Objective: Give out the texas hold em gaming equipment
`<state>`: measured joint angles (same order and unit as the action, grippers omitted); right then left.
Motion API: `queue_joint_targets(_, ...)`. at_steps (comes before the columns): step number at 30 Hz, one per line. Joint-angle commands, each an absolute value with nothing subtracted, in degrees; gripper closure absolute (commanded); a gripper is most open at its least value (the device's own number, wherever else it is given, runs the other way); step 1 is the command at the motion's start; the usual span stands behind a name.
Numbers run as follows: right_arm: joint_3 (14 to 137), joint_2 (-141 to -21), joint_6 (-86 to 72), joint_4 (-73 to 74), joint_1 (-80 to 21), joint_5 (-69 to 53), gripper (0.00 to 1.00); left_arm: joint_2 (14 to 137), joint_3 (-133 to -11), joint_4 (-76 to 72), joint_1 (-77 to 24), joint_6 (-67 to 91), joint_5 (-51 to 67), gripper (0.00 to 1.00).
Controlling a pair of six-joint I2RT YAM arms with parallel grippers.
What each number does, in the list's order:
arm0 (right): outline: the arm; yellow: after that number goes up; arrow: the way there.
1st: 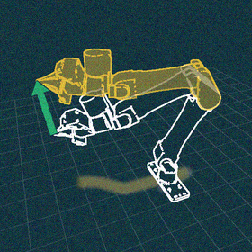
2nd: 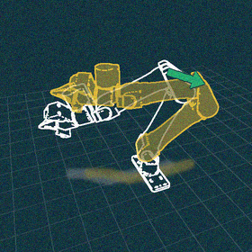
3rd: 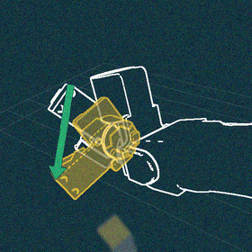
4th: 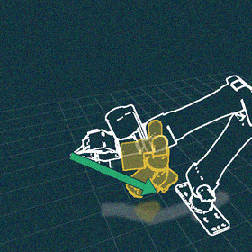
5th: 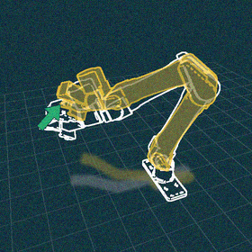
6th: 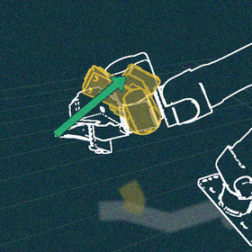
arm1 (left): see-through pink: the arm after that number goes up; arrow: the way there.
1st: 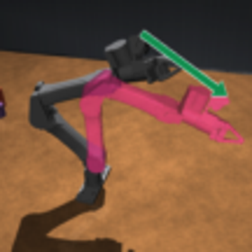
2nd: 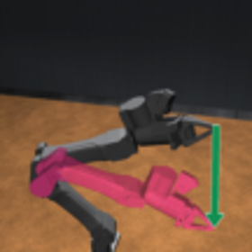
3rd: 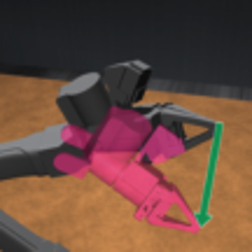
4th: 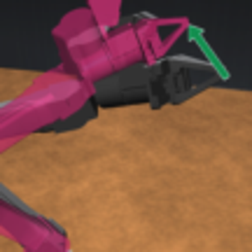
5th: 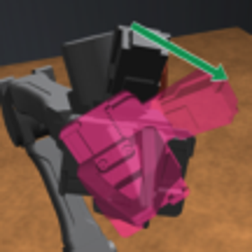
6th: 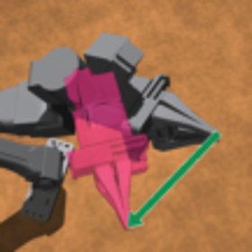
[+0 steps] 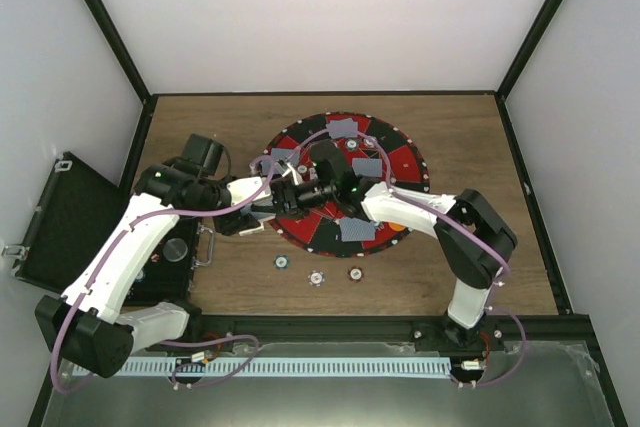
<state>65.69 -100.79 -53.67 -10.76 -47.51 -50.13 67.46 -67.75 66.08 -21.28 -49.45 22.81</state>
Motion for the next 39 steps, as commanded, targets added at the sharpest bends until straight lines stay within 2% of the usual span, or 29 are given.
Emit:
queue_joint_targets(1, 69.46, -103.01, -54.12, -12.06, -47.70, -51.06, 0.27, 67.52, -69.02, 65.58, -21.55, -49.04, 24.35, 0.94)
queue_joint_targets(8, 68.54, -103.87, -55.07, -13.01, -46.05, -51.94, 0.32, 67.11, -68.73, 65.73, -21.55, -49.30, 23.99, 0.94)
queue_joint_targets(15, 63.33, -101.48, -54.81, -13.52, -43.45, -51.70, 0.42, 67.31, -69.04, 65.62, -21.59, -49.32, 24.15, 0.94)
queue_joint_targets(26, 61.63, -98.37, -52.41, -10.04, -41.53, -50.48, 0.68, 67.32, -68.96, 65.42, -21.62, -49.29, 24.14, 0.94)
queue_joint_targets(31, 60.88, -97.00, -51.86, -9.07, -40.43, -50.53, 0.77, 67.24, -68.87, 65.60, -21.56, -49.38, 23.78, 0.94)
queue_joint_targets(39, 59.78, -92.69, -52.43, -8.81, -39.17, -50.87, 0.97, 67.58, -68.66, 65.27, -21.57, -49.28, 23.82, 0.94)
